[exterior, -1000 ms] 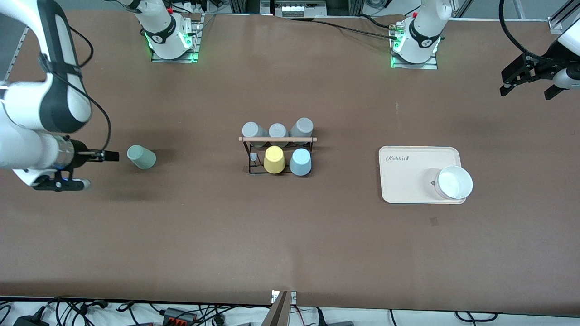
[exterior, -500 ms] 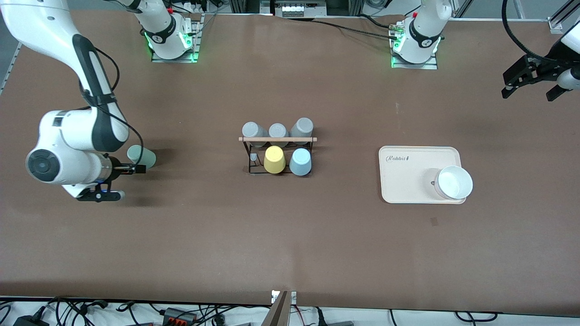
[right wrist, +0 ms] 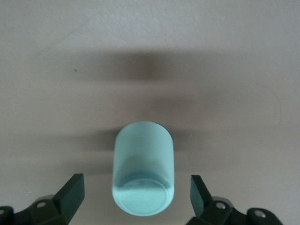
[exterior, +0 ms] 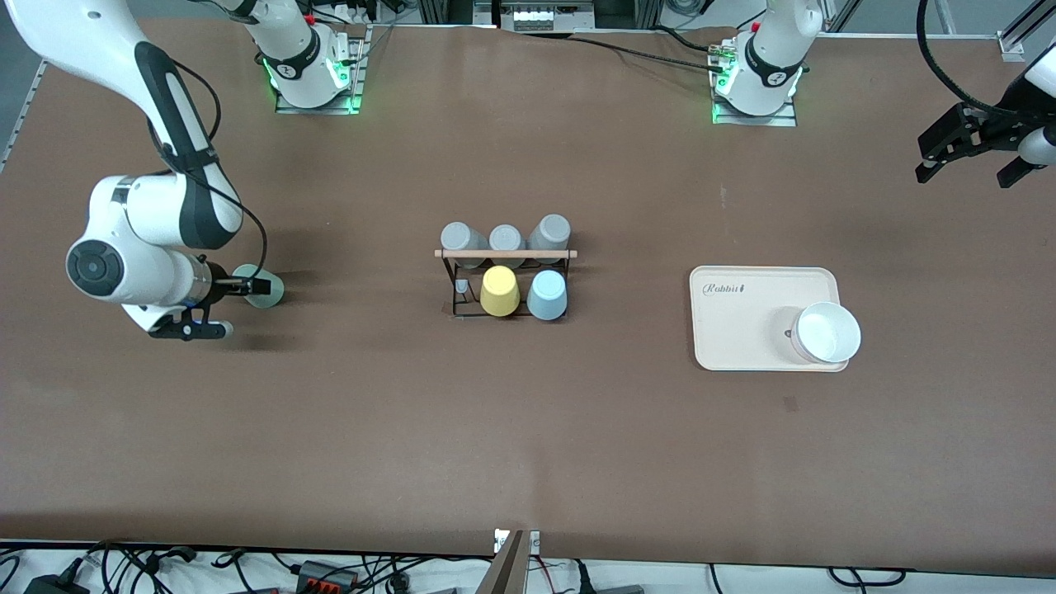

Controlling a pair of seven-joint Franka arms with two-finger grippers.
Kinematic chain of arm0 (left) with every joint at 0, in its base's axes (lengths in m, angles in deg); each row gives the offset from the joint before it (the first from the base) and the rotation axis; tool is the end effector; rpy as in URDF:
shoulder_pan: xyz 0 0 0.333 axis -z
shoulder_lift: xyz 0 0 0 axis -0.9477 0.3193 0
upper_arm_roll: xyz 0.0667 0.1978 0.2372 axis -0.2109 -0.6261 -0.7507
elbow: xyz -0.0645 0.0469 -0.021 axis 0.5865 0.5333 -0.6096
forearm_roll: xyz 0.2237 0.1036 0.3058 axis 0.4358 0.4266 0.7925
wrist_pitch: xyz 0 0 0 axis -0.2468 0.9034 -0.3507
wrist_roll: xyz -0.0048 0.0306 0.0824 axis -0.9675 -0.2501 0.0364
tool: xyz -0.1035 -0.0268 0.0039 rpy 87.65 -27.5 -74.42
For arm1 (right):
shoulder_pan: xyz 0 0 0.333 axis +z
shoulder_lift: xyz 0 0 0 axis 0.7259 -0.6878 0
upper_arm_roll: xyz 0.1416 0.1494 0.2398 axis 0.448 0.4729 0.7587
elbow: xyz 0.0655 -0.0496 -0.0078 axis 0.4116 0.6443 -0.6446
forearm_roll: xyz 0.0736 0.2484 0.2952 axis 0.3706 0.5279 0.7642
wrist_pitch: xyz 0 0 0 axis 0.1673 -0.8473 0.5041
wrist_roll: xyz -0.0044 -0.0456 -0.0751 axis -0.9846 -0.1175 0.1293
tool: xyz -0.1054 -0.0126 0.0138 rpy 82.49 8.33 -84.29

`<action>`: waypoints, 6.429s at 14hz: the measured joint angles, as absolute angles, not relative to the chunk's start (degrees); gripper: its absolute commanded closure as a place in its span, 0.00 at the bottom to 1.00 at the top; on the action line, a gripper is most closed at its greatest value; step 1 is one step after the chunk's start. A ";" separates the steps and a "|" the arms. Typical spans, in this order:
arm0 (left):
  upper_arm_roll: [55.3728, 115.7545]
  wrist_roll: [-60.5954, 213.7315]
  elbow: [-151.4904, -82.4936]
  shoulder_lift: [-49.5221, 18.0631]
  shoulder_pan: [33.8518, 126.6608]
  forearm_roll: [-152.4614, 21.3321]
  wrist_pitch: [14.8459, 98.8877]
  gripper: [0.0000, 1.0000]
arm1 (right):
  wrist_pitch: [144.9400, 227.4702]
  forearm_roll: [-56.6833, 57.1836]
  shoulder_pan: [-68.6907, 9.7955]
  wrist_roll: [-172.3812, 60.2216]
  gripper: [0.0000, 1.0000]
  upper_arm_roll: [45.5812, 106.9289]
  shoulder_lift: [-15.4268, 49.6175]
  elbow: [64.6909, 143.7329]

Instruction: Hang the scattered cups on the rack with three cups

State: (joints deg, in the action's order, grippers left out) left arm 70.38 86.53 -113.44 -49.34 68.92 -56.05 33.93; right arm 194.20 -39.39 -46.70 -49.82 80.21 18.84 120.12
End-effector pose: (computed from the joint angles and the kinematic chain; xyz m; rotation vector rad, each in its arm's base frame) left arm 0.5174 -0.0066 0.6559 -3.1162 0.1118 -0.1616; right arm 0.5794 -0.0183 0.2500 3.0759 -0.0289 -0.3541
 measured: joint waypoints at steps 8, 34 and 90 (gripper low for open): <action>70.39 86.46 -113.43 -49.34 68.91 -56.05 34.28 0.00 | 203.57 -39.42 -47.90 -49.87 0.13 80.33 19.95 128.66; 70.33 86.15 -113.13 -48.60 68.72 -56.05 35.68 0.00 | 174.72 -36.88 -31.41 -27.62 0.73 93.53 11.82 84.81; 70.71 83.08 -104.47 -40.34 68.61 -57.26 29.56 0.00 | 163.12 -36.92 -48.80 -51.43 0.00 80.07 22.94 76.31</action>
State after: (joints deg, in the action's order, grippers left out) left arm 70.71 83.08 -104.47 -40.34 68.61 -57.26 29.56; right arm 163.12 -36.92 -48.80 -51.43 80.07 22.94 76.31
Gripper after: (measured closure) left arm 0.000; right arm 0.000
